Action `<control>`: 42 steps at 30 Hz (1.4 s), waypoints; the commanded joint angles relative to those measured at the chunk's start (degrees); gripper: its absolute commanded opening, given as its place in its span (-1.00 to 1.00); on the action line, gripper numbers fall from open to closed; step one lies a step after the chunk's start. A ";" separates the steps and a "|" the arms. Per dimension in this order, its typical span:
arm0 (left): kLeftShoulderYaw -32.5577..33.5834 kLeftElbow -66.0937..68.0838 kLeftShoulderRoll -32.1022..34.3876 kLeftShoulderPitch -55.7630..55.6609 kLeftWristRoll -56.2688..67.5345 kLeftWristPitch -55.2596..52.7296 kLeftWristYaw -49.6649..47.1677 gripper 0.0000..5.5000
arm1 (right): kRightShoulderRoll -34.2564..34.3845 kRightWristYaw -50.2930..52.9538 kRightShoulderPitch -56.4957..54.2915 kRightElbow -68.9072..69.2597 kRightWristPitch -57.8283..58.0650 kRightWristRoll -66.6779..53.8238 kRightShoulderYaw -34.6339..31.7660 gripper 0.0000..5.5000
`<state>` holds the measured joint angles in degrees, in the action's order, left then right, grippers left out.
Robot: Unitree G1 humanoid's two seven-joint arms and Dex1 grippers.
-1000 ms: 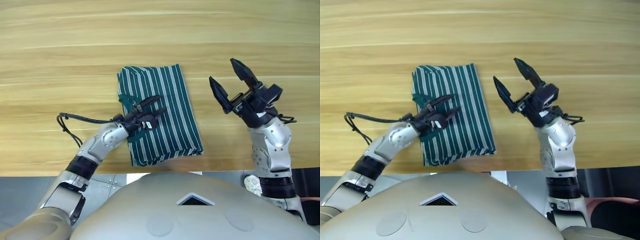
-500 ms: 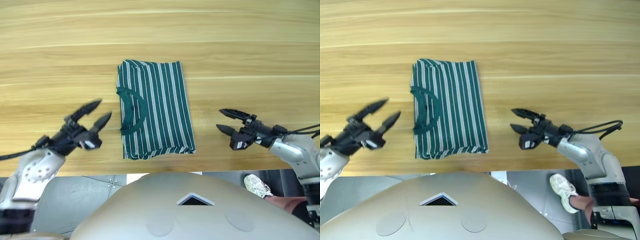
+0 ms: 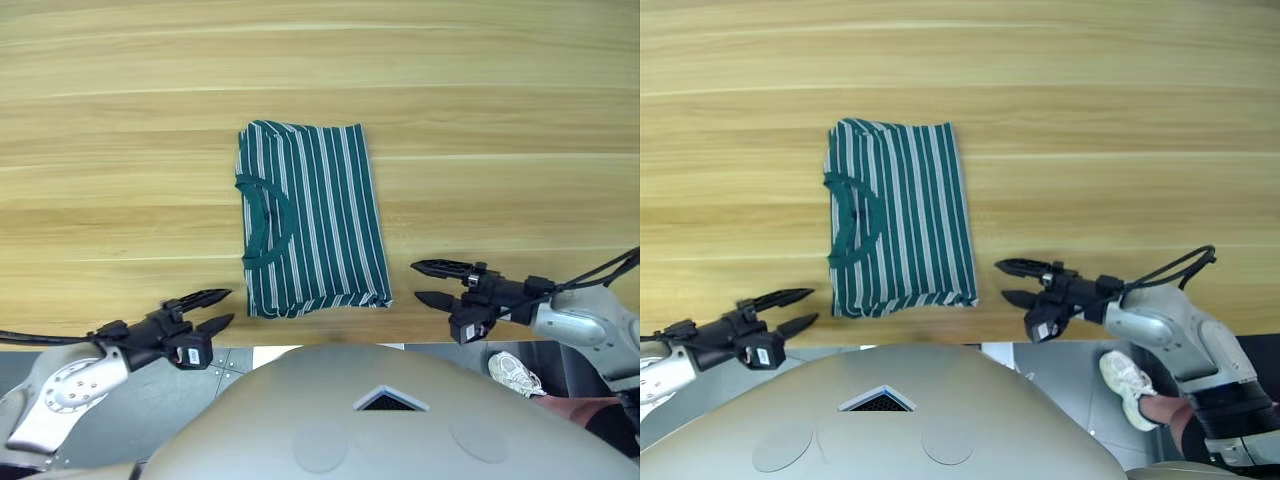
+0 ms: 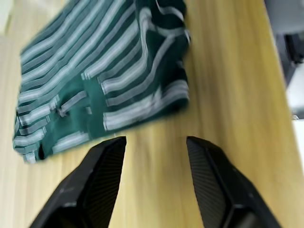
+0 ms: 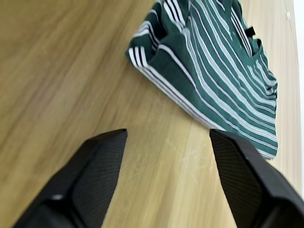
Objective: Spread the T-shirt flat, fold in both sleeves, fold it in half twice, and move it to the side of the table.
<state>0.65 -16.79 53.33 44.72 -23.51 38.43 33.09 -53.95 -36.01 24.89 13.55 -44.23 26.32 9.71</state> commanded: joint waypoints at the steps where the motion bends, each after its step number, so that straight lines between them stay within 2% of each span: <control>1: -7.53 2.47 0.19 -3.39 -5.99 -3.00 5.59 -0.13 | 0.03 -2.15 -0.60 -0.37 0.44 2.27 3.70 0.17; 14: -11.66 4.03 3.80 -6.49 -5.84 -1.49 4.79 -0.13 | 1.54 -1.07 -4.26 -1.69 0.69 2.65 8.71 0.17; 26: -14.53 7.79 4.03 -7.48 -6.32 0.61 3.60 -0.96 | -1.05 0.87 -5.82 -2.62 1.39 2.35 4.24 0.17; 31: -15.31 8.70 3.37 -8.33 -6.69 1.21 3.07 -1.00 | -0.75 0.13 -5.62 -2.55 0.94 2.15 5.99 0.17; 42: -16.30 10.07 3.58 -10.40 -6.30 1.29 2.05 -1.00 | 0.87 -0.49 -6.27 -2.61 0.93 1.46 10.16 -0.58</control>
<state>-12.91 -11.43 56.34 33.38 -24.38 43.29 32.58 -53.55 -35.79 19.27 11.87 -43.99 26.21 19.02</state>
